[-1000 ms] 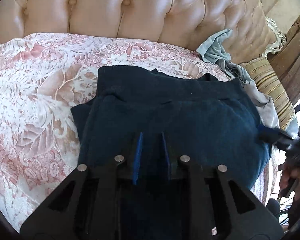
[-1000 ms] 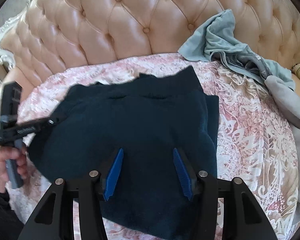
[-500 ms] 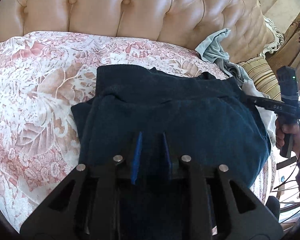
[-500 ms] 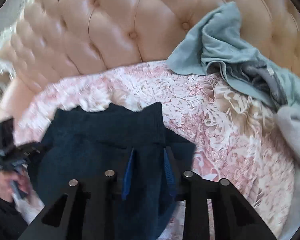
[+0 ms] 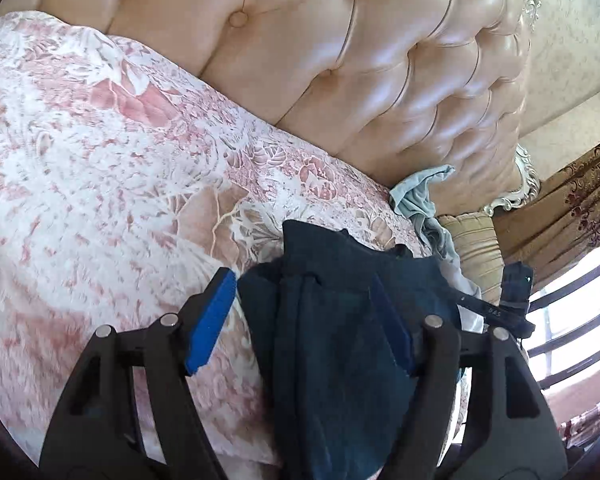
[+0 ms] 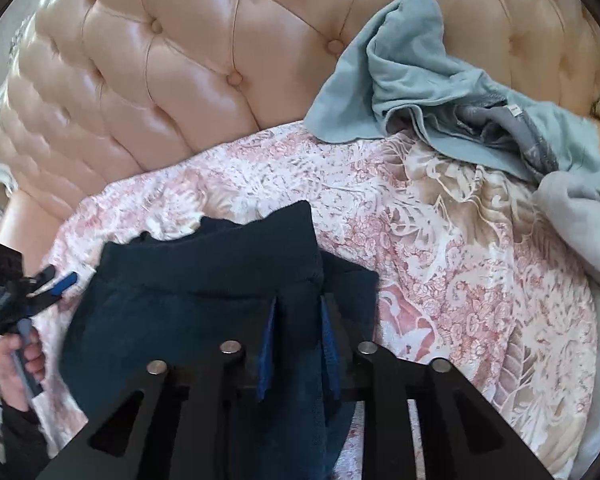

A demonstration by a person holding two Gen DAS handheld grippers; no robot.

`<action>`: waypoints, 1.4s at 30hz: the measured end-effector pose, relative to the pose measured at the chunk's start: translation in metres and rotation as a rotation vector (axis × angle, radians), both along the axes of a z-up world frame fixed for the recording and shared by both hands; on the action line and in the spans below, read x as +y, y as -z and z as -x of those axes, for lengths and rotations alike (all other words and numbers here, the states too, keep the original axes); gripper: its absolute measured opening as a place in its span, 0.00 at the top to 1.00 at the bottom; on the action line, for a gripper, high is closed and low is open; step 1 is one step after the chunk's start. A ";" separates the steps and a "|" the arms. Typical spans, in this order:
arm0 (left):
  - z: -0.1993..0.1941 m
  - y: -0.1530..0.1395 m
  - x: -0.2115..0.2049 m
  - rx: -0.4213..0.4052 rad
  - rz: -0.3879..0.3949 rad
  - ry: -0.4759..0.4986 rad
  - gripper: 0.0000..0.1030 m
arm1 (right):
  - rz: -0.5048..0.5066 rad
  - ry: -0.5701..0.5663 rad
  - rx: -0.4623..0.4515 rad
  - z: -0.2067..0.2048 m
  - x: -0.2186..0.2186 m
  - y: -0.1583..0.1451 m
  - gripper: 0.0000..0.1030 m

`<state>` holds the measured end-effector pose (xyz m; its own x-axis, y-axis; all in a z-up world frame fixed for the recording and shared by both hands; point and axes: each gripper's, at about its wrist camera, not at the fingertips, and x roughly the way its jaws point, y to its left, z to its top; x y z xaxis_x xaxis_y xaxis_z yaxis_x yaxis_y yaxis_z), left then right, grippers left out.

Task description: Fold clothes

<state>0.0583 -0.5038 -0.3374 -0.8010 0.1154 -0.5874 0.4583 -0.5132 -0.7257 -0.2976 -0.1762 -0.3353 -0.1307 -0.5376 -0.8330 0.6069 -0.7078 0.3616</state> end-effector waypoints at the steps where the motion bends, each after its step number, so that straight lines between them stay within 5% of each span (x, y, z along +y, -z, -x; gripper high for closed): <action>1: 0.004 0.003 0.001 -0.014 0.000 0.002 0.36 | 0.028 0.002 -0.017 0.003 0.001 0.000 0.62; 9: 0.040 0.005 0.026 -0.122 0.133 0.074 0.48 | 0.146 0.005 -0.067 0.005 0.005 0.019 0.52; 11: 0.045 0.008 0.030 -0.186 0.184 0.080 0.61 | 0.128 -0.030 -0.040 0.001 0.001 0.019 0.52; 12: 0.047 0.008 0.032 -0.204 0.207 0.082 0.76 | 0.113 -0.036 -0.031 -0.001 0.000 0.018 0.58; 13: 0.047 0.003 0.033 -0.199 0.224 0.086 0.80 | 0.097 -0.034 -0.025 -0.001 -0.002 0.017 0.64; 15: 0.048 -0.006 0.036 -0.190 0.257 0.094 0.81 | 0.102 -0.023 -0.032 -0.002 0.000 0.010 0.82; 17: 0.049 -0.016 0.038 -0.179 0.288 0.100 0.81 | 0.119 -0.020 -0.022 -0.005 0.003 0.003 0.84; 26: 0.049 0.003 0.036 -0.198 0.250 0.076 0.78 | 0.114 0.010 -0.032 0.000 0.011 0.018 0.85; 30: 0.033 -0.009 0.028 -0.142 0.225 0.014 0.59 | 0.137 0.034 -0.054 0.003 0.013 0.020 0.83; 34: 0.007 -0.025 0.025 -0.085 0.202 -0.011 0.56 | 0.161 0.055 -0.059 0.003 0.025 0.012 0.75; 38: -0.027 -0.024 0.053 -0.092 0.158 0.010 0.56 | 0.189 0.114 0.000 -0.002 0.048 -0.010 0.71; 42: -0.055 -0.015 0.093 -0.137 0.106 0.060 0.56 | 0.311 0.185 -0.044 -0.034 0.088 -0.027 0.68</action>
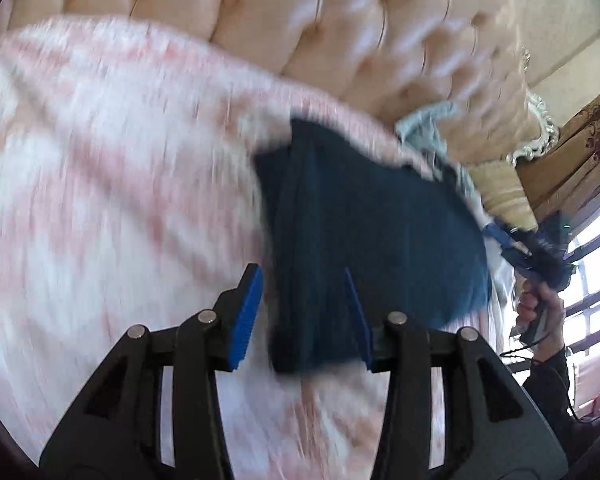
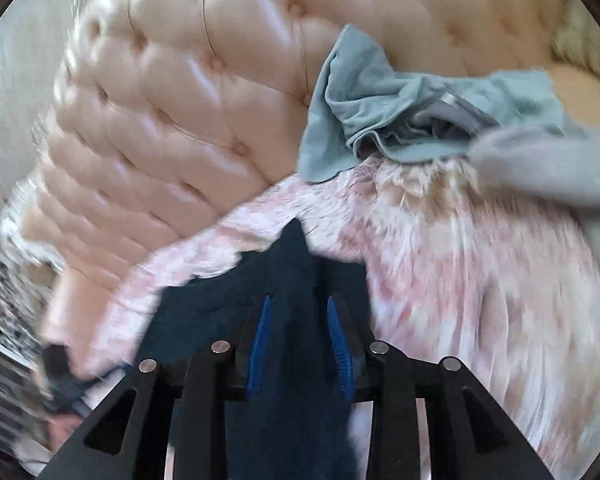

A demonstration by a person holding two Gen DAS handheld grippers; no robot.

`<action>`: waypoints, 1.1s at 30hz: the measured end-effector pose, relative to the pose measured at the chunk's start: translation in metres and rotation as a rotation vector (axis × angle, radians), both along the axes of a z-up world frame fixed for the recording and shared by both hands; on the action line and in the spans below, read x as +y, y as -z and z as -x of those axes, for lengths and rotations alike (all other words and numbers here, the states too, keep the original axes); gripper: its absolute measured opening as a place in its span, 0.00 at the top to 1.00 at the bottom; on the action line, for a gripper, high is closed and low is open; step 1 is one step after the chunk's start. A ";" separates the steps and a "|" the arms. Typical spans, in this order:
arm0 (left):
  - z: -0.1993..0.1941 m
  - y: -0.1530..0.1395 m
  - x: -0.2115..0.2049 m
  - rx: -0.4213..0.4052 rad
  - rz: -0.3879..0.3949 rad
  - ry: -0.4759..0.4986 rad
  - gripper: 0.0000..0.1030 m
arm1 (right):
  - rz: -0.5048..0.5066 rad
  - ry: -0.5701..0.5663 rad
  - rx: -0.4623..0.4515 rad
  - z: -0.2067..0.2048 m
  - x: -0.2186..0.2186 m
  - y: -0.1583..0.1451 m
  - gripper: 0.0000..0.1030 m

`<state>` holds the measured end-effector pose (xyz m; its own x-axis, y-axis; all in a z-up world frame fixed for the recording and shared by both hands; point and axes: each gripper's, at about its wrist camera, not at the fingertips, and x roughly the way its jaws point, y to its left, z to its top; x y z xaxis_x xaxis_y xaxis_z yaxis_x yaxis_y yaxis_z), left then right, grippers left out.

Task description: Fold clothes

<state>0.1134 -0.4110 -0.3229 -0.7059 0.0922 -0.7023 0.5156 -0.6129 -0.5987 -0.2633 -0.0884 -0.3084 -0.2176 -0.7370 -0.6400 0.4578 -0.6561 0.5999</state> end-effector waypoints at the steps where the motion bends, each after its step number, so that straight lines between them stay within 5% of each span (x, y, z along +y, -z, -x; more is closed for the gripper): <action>1: -0.004 0.001 0.009 -0.003 -0.004 0.010 0.58 | 0.018 0.009 0.004 -0.013 0.011 -0.003 0.68; 6: 0.003 0.000 0.016 -0.076 0.038 0.049 0.91 | 0.122 0.073 0.016 -0.056 0.056 -0.001 0.47; 10: -0.004 -0.011 0.014 -0.052 0.062 0.065 0.91 | 0.235 0.071 -0.116 -0.055 0.066 0.014 0.46; 15: -0.002 -0.002 0.010 -0.049 0.025 0.060 0.91 | 0.104 0.049 -0.217 -0.060 0.057 0.028 0.44; 22: -0.001 0.007 0.003 -0.031 -0.034 0.037 0.90 | 0.148 0.031 -0.412 -0.059 0.062 0.052 0.44; 33: 0.003 0.008 0.007 -0.030 -0.027 0.029 0.90 | 0.181 0.095 -0.434 -0.054 0.053 0.067 0.44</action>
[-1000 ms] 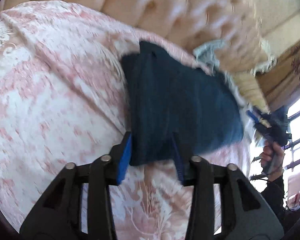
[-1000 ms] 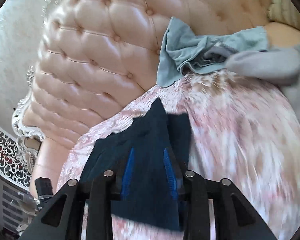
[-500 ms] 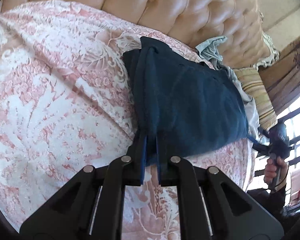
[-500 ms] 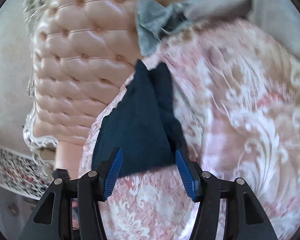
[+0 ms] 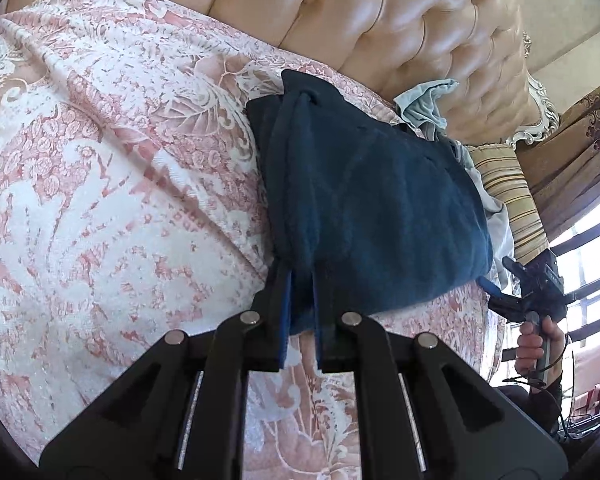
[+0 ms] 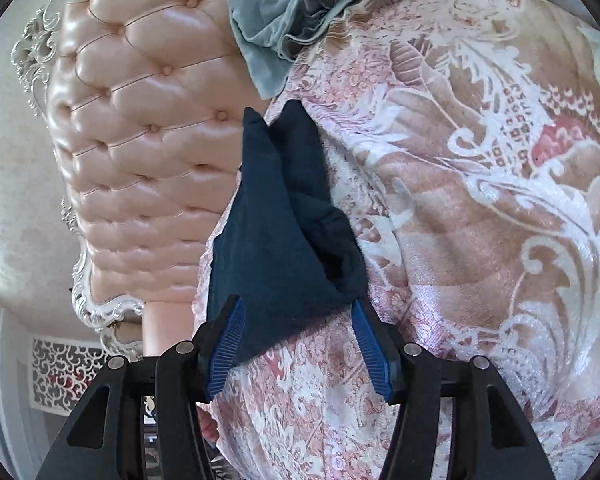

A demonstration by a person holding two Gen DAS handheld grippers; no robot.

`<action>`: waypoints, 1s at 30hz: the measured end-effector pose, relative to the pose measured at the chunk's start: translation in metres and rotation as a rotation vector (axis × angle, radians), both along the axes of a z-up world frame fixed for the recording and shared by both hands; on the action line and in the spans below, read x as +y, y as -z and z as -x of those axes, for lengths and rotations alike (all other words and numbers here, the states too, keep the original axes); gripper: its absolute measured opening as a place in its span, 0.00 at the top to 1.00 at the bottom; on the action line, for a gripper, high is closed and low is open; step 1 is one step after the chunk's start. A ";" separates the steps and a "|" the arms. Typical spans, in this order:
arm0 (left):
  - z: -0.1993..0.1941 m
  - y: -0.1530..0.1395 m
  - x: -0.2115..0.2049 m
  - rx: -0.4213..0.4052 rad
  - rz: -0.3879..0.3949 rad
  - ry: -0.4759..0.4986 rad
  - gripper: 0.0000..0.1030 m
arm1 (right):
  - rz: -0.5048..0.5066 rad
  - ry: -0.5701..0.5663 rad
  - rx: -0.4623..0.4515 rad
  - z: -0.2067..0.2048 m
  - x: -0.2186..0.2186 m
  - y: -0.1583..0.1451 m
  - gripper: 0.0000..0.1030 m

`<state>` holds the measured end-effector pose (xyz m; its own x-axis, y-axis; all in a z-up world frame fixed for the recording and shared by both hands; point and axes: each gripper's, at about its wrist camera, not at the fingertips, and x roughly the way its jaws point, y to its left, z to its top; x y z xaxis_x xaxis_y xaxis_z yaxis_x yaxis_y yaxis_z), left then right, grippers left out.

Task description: Fold clothes

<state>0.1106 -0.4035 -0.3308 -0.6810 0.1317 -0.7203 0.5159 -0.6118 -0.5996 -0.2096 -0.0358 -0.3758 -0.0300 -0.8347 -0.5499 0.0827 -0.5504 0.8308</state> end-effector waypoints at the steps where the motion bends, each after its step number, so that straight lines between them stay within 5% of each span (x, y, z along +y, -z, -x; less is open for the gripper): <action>1: 0.000 0.000 0.000 0.001 -0.001 0.000 0.90 | -0.014 -0.007 0.008 -0.001 -0.002 -0.001 0.44; 6: 0.000 0.001 0.001 0.001 0.002 0.001 0.90 | -0.007 0.057 0.003 0.000 -0.003 0.000 0.43; 14: -0.001 0.001 0.002 0.007 -0.005 -0.004 0.90 | -0.160 0.063 0.183 -0.008 -0.033 -0.016 0.37; 16: -0.003 0.002 0.001 0.015 -0.023 -0.012 0.88 | -0.197 0.061 0.267 -0.012 -0.036 -0.026 0.48; 17: -0.005 0.003 -0.001 0.022 -0.040 -0.022 0.88 | -0.217 0.059 0.312 -0.015 -0.038 -0.031 0.68; 18: -0.007 0.003 -0.002 0.031 -0.056 -0.031 0.86 | -0.236 0.050 0.355 -0.017 -0.041 -0.038 0.74; 20: -0.014 0.003 -0.007 0.069 -0.118 -0.064 0.75 | -0.241 0.030 0.416 -0.019 -0.047 -0.051 0.78; 22: -0.023 0.001 -0.009 0.146 -0.214 -0.089 0.44 | -0.238 0.022 0.452 -0.018 -0.051 -0.058 0.78; 24: -0.030 -0.001 -0.006 0.220 -0.326 -0.092 0.34 | -0.209 0.028 0.463 -0.017 -0.050 -0.064 0.78; 30: -0.026 0.034 0.016 0.233 -0.635 -0.173 0.35 | -0.189 0.041 0.499 -0.015 -0.053 -0.077 0.78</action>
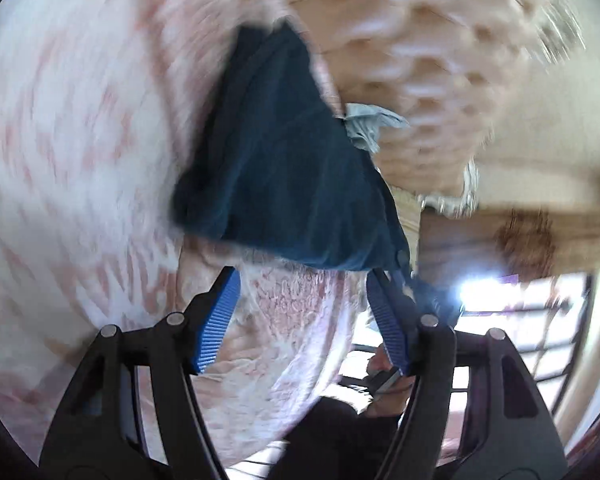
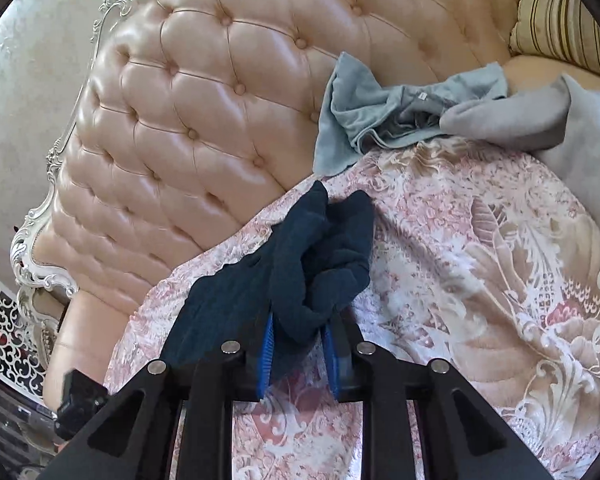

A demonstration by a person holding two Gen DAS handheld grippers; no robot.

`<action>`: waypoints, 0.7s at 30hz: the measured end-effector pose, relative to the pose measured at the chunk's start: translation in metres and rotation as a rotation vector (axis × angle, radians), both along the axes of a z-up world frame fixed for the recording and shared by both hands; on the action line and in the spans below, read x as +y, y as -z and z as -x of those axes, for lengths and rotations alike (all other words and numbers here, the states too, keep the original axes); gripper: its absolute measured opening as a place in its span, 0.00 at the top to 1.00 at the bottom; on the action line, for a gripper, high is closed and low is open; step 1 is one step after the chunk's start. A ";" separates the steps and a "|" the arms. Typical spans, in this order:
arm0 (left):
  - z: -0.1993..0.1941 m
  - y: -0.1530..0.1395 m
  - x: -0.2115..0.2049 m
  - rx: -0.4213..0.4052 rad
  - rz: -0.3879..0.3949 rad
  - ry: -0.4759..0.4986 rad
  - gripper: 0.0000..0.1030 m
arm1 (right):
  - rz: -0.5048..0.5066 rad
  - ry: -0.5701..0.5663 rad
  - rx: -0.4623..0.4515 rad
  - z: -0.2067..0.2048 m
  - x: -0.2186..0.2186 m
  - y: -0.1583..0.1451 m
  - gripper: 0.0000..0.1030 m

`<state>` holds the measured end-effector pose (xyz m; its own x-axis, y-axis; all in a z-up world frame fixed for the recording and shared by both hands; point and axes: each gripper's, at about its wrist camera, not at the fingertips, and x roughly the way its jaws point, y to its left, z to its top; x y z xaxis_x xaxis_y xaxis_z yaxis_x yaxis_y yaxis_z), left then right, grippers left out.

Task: Fold clothes
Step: 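Grasp the navy bundle with both tools and lift it off the bed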

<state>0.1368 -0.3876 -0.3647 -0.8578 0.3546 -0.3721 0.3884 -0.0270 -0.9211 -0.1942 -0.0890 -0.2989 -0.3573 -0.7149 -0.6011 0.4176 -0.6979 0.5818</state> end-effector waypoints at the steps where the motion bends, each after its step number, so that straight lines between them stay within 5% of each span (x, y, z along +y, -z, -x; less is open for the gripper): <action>1: 0.001 0.005 0.001 -0.012 -0.017 -0.030 0.43 | 0.000 0.002 0.003 -0.001 0.000 -0.001 0.78; 11: 0.023 0.009 0.025 -0.249 -0.037 -0.229 0.44 | 0.007 0.002 0.033 0.000 -0.001 -0.010 0.78; 14: 0.014 0.011 0.021 -0.225 -0.083 -0.369 0.44 | 0.008 0.001 0.032 0.000 -0.001 -0.011 0.78; 19: 0.019 0.009 0.018 -0.235 -0.037 -0.470 0.44 | 0.011 -0.003 0.017 0.001 0.000 -0.008 0.78; 20: 0.022 0.007 0.018 -0.235 -0.003 -0.467 0.47 | 0.009 -0.003 0.014 0.001 0.000 -0.007 0.78; 21: 0.024 0.005 0.018 -0.243 0.038 -0.457 0.66 | 0.007 0.000 0.008 0.002 0.000 -0.006 0.78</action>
<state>0.1132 -0.3692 -0.3693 -0.8089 -0.0536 -0.5854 0.5712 0.1637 -0.8043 -0.1962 -0.0885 -0.2929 -0.3620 -0.7194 -0.5928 0.4229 -0.6934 0.5834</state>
